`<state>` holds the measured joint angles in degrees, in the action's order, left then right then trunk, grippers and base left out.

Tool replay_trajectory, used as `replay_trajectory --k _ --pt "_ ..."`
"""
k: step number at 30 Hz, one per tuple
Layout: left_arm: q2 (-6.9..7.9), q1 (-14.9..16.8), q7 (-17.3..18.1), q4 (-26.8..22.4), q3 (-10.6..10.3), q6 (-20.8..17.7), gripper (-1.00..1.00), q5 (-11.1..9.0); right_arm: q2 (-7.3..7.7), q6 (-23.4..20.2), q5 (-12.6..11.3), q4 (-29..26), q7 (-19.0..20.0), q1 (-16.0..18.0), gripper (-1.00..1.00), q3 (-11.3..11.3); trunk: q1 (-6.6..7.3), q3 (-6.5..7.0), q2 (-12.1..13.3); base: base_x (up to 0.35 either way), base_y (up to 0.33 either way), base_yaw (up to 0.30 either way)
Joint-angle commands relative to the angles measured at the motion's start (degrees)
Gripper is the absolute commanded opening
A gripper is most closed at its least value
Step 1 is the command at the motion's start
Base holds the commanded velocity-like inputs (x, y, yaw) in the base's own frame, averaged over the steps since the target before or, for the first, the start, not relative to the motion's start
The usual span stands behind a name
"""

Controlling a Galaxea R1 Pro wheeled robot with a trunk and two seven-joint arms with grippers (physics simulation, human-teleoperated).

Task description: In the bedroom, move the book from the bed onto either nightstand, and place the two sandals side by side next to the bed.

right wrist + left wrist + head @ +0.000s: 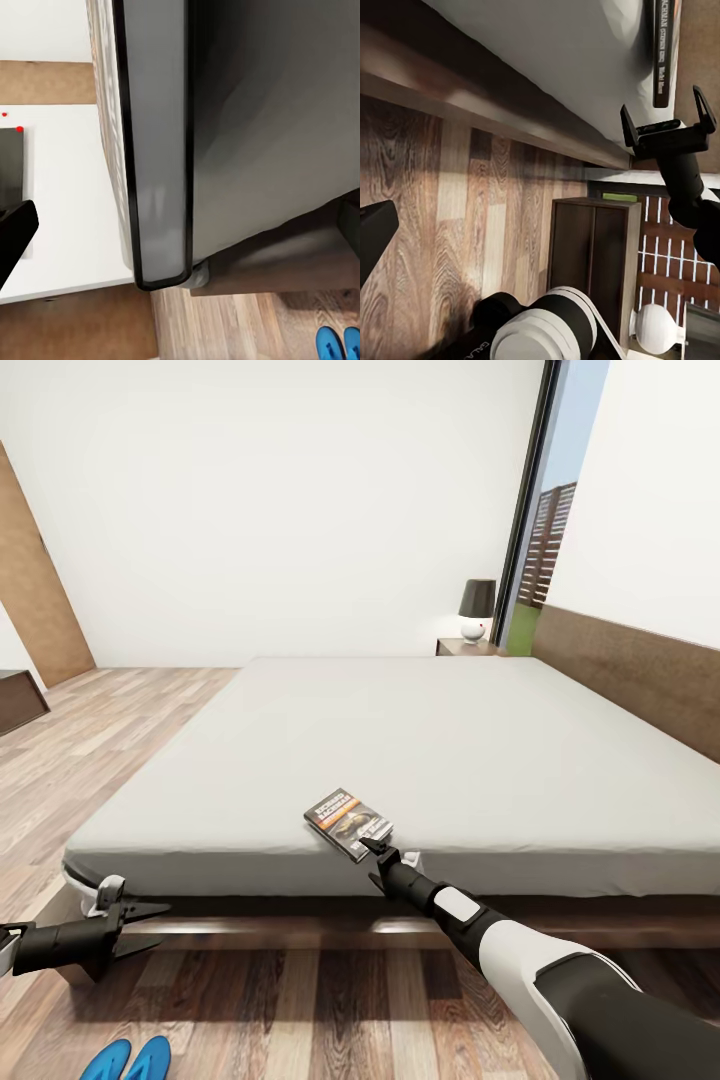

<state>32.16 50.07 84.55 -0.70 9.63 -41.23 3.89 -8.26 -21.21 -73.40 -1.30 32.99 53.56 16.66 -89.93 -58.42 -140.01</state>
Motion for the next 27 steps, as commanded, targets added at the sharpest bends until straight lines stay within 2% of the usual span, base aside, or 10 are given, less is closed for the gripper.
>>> replay_trajectory --k 1,27 --pt "0.01 0.02 0.27 -0.01 0.3 -0.6 1.0 0.41 0.0 -0.24 -0.6 0.07 0.14 0.05 1.0 0.42 0.01 -0.05 -0.02 -0.001 0.001 0.0" --pt "0.26 0.02 0.27 -0.01 0.3 -0.6 1.0 0.41 0.0 -0.24 -0.6 0.07 0.15 0.05 1.0 0.39 0.01 -0.05 -0.02 0.0 0.0 0.0"
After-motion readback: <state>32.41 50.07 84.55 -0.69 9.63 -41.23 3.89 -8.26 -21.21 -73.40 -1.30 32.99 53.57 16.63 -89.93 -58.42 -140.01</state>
